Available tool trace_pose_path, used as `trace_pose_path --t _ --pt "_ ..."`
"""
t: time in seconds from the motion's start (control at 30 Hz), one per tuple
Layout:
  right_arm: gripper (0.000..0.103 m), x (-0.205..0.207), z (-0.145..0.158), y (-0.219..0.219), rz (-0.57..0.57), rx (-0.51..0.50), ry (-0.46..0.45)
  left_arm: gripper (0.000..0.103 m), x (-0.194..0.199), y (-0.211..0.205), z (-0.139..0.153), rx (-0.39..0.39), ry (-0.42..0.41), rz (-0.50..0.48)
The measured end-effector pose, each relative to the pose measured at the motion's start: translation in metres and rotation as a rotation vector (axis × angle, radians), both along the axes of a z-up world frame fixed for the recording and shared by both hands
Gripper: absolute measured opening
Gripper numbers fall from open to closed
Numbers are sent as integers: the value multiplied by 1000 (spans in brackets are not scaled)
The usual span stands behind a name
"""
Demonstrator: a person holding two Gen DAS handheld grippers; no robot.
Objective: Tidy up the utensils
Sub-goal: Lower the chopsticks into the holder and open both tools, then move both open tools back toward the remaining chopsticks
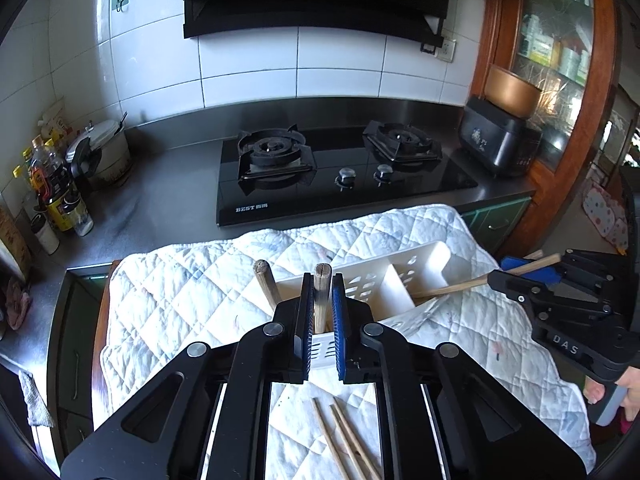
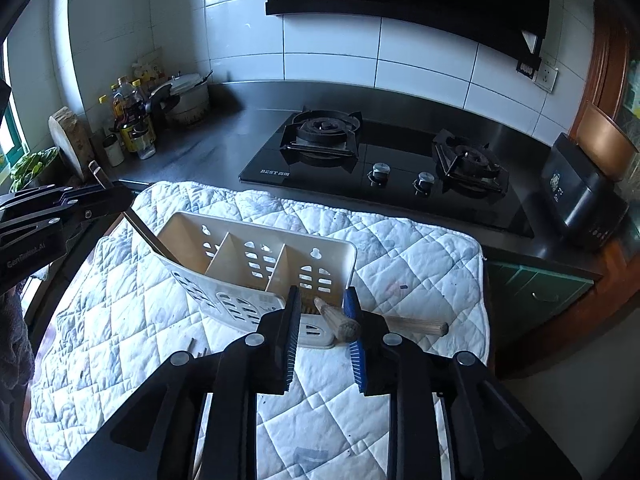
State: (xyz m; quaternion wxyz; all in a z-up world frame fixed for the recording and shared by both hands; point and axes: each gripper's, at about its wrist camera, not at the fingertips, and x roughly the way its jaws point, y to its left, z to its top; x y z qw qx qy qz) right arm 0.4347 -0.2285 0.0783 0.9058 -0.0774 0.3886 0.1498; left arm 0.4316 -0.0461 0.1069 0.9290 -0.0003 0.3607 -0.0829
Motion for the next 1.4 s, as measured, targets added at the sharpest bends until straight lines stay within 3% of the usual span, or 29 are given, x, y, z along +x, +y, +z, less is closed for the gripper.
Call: trace_pose_path --t 0.1,0.3,0.5,0.73,0.93,1.17,1.4 --pt "24 -14 10 -4 -10 12 -37 29 -13 -2 10 -1 -34 -6" --pt "30 -59 22 -10 -14 25 -104 35 -55 4 29 -38 -88 -16" --pt "30 -113 -1 -4 10 52 -85 44 -109 16 28 -93 -112 -16" --pt "30 -167 -64 15 39 63 -10 46 -167 32 -4 -134 -91 19" --pt "21 -198 -120 26 31 123 72 46 -204 47 -42 -139 -72 68" --pt "13 -204 -157 34 -15 197 134 46 -232 65 -82 -185 -38 132" --pt "9 -199 -174 37 -55 240 175 46 -242 81 -116 -206 16 182"
